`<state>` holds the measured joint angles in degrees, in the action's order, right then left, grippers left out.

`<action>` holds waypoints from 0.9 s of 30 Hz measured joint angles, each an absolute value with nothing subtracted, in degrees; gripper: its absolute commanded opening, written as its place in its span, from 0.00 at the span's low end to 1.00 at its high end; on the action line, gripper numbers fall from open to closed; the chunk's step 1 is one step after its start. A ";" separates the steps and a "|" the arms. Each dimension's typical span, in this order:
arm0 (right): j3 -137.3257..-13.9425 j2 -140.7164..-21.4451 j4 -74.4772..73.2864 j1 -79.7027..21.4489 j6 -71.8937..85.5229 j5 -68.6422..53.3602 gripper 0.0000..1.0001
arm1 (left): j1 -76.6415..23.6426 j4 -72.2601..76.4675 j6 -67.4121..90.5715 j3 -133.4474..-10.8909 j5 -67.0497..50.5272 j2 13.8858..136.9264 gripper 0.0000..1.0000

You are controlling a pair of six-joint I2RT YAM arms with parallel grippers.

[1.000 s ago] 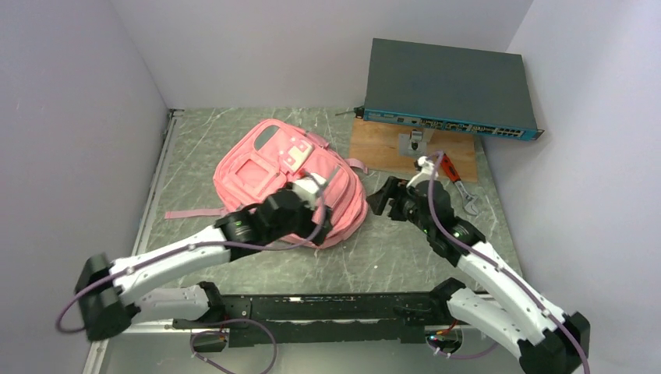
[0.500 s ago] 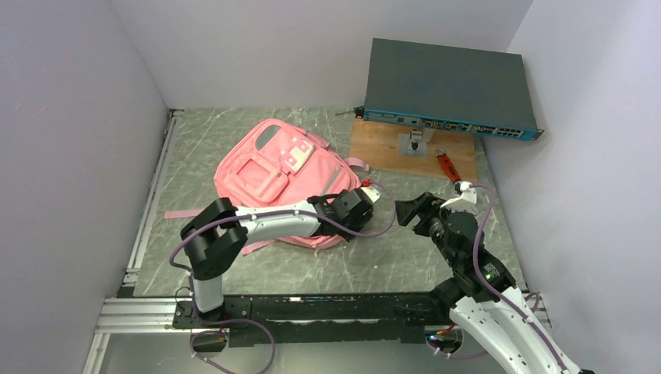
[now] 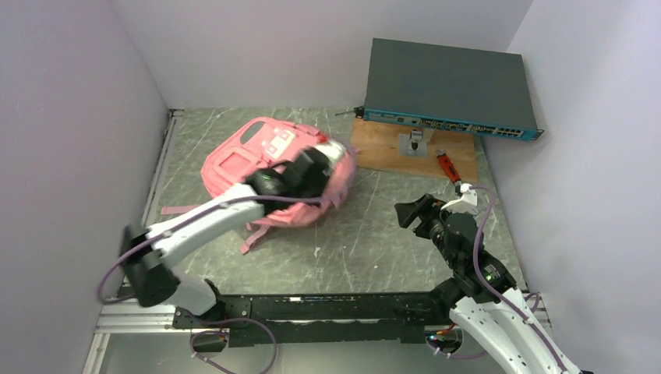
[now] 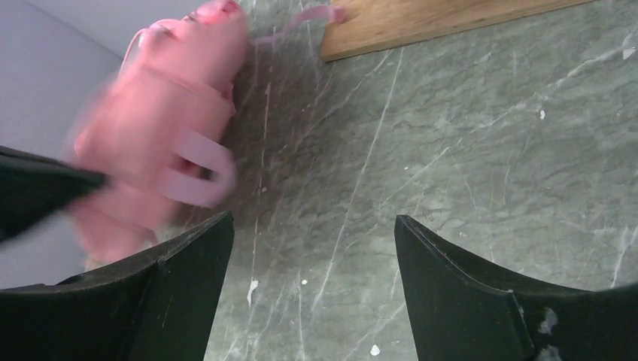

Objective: Pack the student bag
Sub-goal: Adjust the student bag at the center of the board.

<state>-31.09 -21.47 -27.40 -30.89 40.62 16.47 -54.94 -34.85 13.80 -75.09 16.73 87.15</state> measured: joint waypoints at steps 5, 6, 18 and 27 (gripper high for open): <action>-31.09 -22.85 -26.81 -30.87 40.77 16.01 0.81 | -42.81 -41.95 14.00 -85.14 15.29 74.67 0.00; -31.09 -23.29 -26.59 -30.87 40.80 15.90 0.81 | -40.21 -44.03 13.41 -88.40 15.81 73.54 0.00; -31.09 -25.19 -24.51 -30.87 41.85 13.26 0.81 | -18.87 -61.06 11.86 -123.74 7.77 87.09 0.00; -31.09 -25.56 -24.34 -30.87 41.85 12.93 0.81 | -8.03 -54.06 20.93 -127.00 -6.07 91.94 0.00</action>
<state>-31.09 -25.56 -24.34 -30.87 41.85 12.93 -8.03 -54.06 20.93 -127.00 -6.07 91.94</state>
